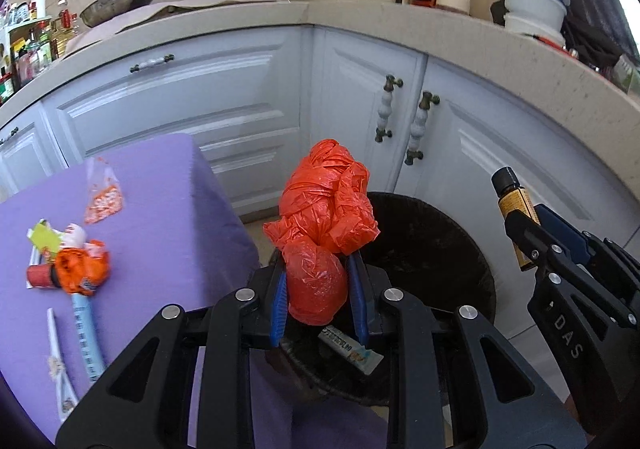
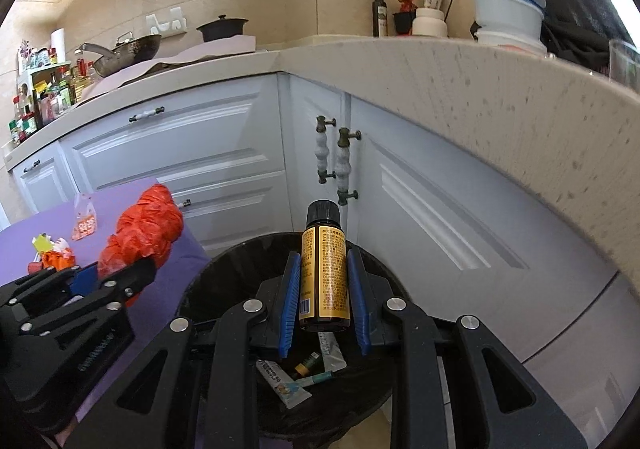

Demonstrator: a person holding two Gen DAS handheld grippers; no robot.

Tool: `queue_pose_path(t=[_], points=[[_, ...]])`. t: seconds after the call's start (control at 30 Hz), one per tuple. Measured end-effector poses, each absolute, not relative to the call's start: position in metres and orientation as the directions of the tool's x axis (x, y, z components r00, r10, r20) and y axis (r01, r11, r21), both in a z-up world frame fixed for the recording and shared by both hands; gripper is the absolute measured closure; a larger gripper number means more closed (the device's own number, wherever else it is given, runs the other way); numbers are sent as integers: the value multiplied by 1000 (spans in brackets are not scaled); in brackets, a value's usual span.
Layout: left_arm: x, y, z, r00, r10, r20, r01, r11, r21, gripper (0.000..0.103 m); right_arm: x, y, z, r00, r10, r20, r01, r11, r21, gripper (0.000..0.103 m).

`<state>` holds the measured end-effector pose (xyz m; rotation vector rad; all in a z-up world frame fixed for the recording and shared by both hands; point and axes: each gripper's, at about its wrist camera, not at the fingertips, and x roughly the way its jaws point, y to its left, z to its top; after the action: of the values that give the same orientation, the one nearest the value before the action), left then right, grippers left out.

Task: Collect trash
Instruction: 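Carry the red bag and brown bottle over the black bin and open both tools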

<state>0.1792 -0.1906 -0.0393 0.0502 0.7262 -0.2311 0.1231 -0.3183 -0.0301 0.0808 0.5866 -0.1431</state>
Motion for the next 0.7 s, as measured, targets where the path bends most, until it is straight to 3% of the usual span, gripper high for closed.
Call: queue_pose_path(t=[0.2,0.3,0.37,0.43,0.7], points=[[192,-203,-53,712,-173,-680,224,974,-13,76,133,-328,-43,811,-115,-573,169,985,41,78],[197,-205,-59,699,-167,-695,225,974,-8,63,139,-333,-50,802,-117,-586,176,983,45,78],[198,-204,-61,697,-162,-699,220,975,-6,56,141,-337,-53,800,-117,-588,185,981,56,61],[198,-203,-61,697,-159,-699,218,976,-4,54,139,-339,-54,803,-128,-582,199,978,59,55],[183,-187,-43,713,-157,-683,207,978,-10,49,128,-330,-44,812,-132,-568,193,980,49,55]])
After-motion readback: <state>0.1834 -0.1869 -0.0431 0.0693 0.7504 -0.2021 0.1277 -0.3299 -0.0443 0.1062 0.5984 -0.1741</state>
